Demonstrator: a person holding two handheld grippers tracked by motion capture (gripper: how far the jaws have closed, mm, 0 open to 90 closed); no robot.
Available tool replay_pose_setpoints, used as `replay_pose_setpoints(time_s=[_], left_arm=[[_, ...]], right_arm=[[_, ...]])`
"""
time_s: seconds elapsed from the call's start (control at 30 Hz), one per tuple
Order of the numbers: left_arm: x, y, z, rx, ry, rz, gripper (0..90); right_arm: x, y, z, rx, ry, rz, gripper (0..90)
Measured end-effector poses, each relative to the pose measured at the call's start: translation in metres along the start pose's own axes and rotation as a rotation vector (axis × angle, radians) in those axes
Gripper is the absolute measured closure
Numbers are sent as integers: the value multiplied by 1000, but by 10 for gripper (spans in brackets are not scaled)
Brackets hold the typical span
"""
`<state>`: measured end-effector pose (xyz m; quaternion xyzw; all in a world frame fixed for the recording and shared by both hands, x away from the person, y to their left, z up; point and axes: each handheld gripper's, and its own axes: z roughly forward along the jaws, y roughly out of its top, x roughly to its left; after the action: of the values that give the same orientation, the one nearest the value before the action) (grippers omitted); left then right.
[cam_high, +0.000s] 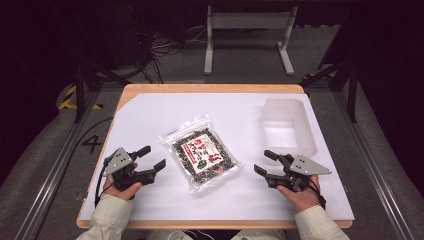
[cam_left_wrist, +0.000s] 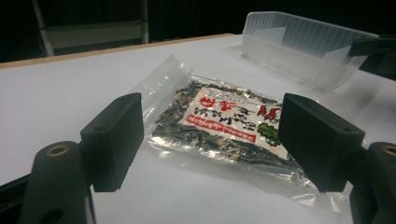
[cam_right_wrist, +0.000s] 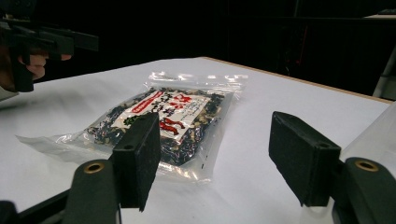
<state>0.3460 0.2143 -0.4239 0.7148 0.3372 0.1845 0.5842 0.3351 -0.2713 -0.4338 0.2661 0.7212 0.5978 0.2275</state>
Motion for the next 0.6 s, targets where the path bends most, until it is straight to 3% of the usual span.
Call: replay_pose_setpoints(time_s=[0.23, 0.4, 0.6], left_arm=[[1, 13, 0, -3, -20, 1, 240], [6, 24, 7, 17, -45, -19, 188], [13, 27, 16, 10, -21, -14, 184]], right_arm=[[1, 0, 2, -2, 6, 5, 340], [2, 0, 2, -1, 12, 2, 338], [2, 1, 3, -1, 12, 3, 338]])
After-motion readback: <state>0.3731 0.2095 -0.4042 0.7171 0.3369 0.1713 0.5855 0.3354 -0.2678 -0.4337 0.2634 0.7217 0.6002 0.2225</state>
